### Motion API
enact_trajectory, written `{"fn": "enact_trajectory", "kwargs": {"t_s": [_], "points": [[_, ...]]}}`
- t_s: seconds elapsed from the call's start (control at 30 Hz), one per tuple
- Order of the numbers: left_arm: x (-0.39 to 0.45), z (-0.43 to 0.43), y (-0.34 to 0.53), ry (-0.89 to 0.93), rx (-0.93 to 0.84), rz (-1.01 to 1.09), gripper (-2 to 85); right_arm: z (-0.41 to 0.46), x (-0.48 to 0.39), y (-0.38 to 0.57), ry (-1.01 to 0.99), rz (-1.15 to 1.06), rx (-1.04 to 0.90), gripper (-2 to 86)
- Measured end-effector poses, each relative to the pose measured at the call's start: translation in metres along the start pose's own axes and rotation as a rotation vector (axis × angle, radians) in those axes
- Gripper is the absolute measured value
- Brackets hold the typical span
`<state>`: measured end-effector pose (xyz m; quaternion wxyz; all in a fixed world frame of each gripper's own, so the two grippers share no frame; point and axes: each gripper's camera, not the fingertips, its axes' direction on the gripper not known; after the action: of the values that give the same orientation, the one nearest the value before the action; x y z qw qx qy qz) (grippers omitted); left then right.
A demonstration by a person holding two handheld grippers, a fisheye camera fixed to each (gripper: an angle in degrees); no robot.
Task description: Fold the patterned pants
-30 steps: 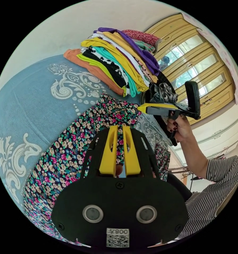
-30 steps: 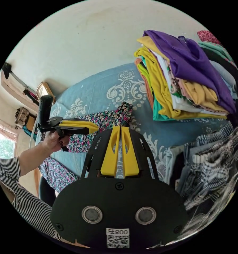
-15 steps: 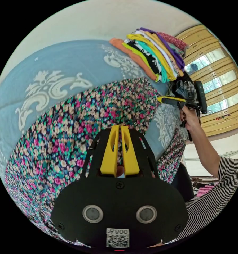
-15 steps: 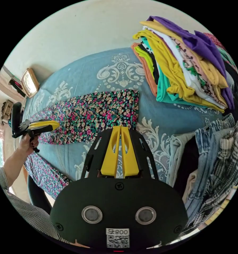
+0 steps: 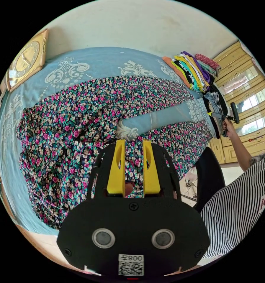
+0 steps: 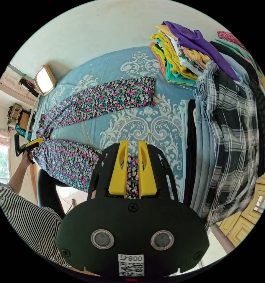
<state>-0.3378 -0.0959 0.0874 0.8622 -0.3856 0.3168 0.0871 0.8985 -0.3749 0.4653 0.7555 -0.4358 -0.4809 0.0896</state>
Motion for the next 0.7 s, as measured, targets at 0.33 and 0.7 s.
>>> {"fn": "enact_trajectory", "kwargs": {"t_s": [0.33,0.7], "points": [[-0.014,0.010,0.056,-0.116,-0.143,0.032,2.2,0.025,0.023,0.024,0.035,0.112,-0.127,6.0],[-0.054,-0.046,0.124,-0.118,0.024,-0.051,1.1,-0.003,0.033,0.014,0.015,0.102,-0.047,0.7]]}}
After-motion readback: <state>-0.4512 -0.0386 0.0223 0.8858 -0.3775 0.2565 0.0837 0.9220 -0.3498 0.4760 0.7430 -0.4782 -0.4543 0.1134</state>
